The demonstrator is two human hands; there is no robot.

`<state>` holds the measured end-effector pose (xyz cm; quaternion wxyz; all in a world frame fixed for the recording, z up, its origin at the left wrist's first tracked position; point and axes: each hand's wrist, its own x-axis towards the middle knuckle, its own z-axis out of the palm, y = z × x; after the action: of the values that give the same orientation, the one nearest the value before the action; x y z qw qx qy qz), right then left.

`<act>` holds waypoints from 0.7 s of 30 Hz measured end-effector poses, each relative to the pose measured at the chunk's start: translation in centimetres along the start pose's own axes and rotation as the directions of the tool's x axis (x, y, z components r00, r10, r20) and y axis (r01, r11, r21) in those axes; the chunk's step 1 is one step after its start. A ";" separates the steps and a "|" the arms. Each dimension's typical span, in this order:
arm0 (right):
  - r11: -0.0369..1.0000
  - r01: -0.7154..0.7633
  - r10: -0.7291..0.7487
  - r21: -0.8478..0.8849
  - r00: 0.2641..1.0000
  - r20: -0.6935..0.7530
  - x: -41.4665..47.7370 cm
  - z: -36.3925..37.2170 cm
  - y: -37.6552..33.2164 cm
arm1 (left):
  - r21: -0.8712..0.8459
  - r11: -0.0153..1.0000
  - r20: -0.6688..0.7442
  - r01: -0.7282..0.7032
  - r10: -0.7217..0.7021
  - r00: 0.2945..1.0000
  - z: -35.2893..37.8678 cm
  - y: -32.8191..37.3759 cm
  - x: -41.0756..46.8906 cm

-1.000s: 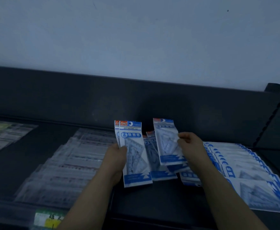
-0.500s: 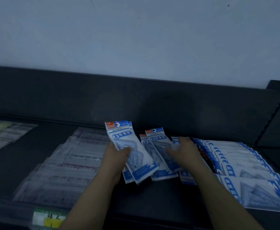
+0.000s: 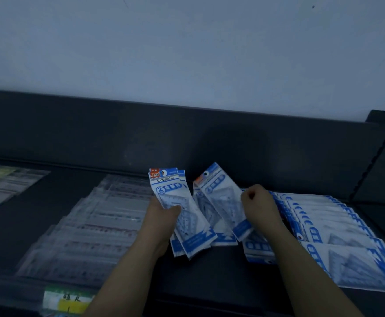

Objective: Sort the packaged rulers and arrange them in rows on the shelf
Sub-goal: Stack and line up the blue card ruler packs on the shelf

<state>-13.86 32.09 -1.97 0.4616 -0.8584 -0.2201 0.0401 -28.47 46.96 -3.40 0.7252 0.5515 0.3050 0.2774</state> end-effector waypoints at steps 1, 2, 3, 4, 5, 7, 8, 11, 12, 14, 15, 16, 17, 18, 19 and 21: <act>0.996 0.008 -0.007 0.086 1.000 -0.012 -0.3 -0.2 -0.4 | -0.008 1.000 -0.007 0.008 -0.008 1.000 0.1 -0.1 0.1; 0.988 0.016 -0.013 0.154 1.000 -0.019 -0.5 -0.3 -0.8 | -0.016 1.000 -0.012 0.013 -0.014 1.000 0.3 -0.1 0.2; 0.979 0.012 -0.008 0.202 1.000 -0.019 -0.9 -0.2 -1.2 | -0.023 1.000 -0.019 0.018 -0.018 1.000 0.5 -0.1 0.2; 0.972 -0.008 0.009 0.236 1.000 -0.005 -1.3 0.1 -1.7 | -0.043 0.999 -0.018 0.018 -0.019 1.000 0.8 -0.1 0.2; 0.964 -0.036 0.030 0.262 0.999 0.029 -1.7 0.5 -2.1 | -0.069 0.998 -0.013 0.015 -0.016 1.000 1.1 -0.1 0.1; 0.954 -0.079 0.042 0.290 0.991 0.130 -2.4 1.5 -2.4 | -0.121 0.993 0.027 -0.003 0.006 1.000 1.7 0.2 -0.5; 0.958 -0.077 0.032 0.277 0.986 0.165 -2.8 1.9 -2.4 | -0.125 0.992 0.045 -0.026 0.032 0.998 1.8 0.3 -0.6; 0.993 0.018 -0.032 0.119 0.992 0.122 -2.6 2.0 -1.9 | 0.007 0.995 -0.007 -0.096 0.096 0.995 1.0 0.2 -0.2; 0.999 0.052 -0.053 0.008 0.994 0.100 -2.3 2.0 -1.6 | 0.029 0.994 -0.038 -0.101 0.102 0.994 0.6 0.2 0.0; 0.973 0.061 -0.030 -0.222 0.990 0.141 -2.0 2.3 -1.1 | 0.039 0.994 -0.074 -0.104 0.107 0.991 -0.3 0.4 0.3; 0.946 0.053 0.001 -0.319 0.986 0.167 -1.9 2.8 -1.0 | 0.032 0.994 -0.082 -0.100 0.102 0.991 -0.6 0.5 0.3; 0.921 0.052 0.021 -0.386 0.983 0.183 -1.9 3.3 -1.0 | 0.020 0.996 -0.081 -0.091 0.093 0.992 -0.9 0.7 0.3; 0.912 0.052 0.032 -0.408 0.980 0.196 -1.8 3.8 -1.1 | 0.018 0.996 -0.081 -0.082 0.084 0.993 -1.2 0.8 0.3; 0.924 0.040 0.042 -0.381 0.978 0.206 -1.7 4.0 -1.2 | 0.017 0.997 -0.085 -0.076 0.077 0.993 -1.6 0.9 0.3; 0.944 0.018 0.056 -0.330 0.975 0.213 -1.7 4.0 -1.4 | 0.027 0.997 -0.092 -0.069 0.071 0.993 -1.9 0.8 0.4; 0.965 -0.026 0.090 -0.259 0.967 0.237 -1.5 3.7 -1.5 | 0.059 0.997 -0.094 -0.049 0.055 0.994 -2.5 0.6 0.7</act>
<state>-16.71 35.05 -3.10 0.3156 -0.9048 -0.2538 0.1315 -29.95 49.18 -3.43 0.6865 0.5655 0.3327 0.3135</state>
